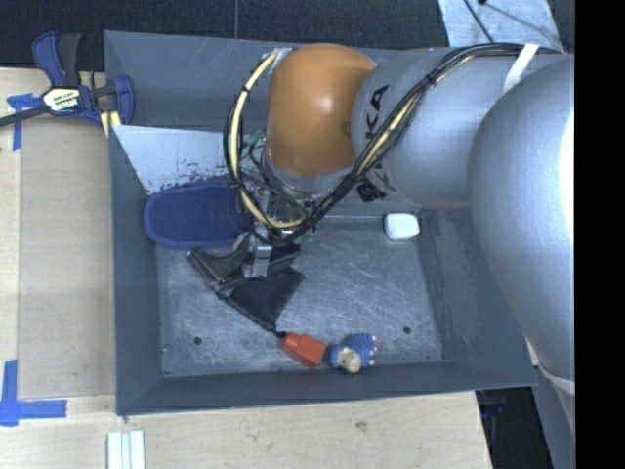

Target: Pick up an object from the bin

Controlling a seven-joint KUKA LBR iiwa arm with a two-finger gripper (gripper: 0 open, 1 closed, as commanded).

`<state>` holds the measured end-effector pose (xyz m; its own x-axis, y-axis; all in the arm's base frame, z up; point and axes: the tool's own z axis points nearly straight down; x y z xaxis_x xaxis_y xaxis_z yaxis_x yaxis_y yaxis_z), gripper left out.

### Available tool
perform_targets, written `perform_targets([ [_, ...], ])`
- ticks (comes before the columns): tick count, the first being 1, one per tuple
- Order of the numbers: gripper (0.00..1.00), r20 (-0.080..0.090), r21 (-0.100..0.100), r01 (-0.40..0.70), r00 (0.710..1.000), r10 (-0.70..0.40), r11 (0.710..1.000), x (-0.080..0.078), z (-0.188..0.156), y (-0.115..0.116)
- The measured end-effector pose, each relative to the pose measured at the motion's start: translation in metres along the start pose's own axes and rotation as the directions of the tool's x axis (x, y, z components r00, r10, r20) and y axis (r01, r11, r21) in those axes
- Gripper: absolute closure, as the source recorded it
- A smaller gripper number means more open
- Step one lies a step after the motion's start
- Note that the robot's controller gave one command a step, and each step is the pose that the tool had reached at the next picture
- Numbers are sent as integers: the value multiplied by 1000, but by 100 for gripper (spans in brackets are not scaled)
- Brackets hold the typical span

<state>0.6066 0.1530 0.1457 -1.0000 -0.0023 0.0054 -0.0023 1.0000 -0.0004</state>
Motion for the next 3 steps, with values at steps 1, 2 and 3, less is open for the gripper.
perform_targets([
  [1,0,17,0,191,981,-191,982,8,74,-44],
  [2,100,23,1,189,982,-189,982,6,70,-44],
  [3,100,8,2,189,982,-189,982,51,-103,-51],
])
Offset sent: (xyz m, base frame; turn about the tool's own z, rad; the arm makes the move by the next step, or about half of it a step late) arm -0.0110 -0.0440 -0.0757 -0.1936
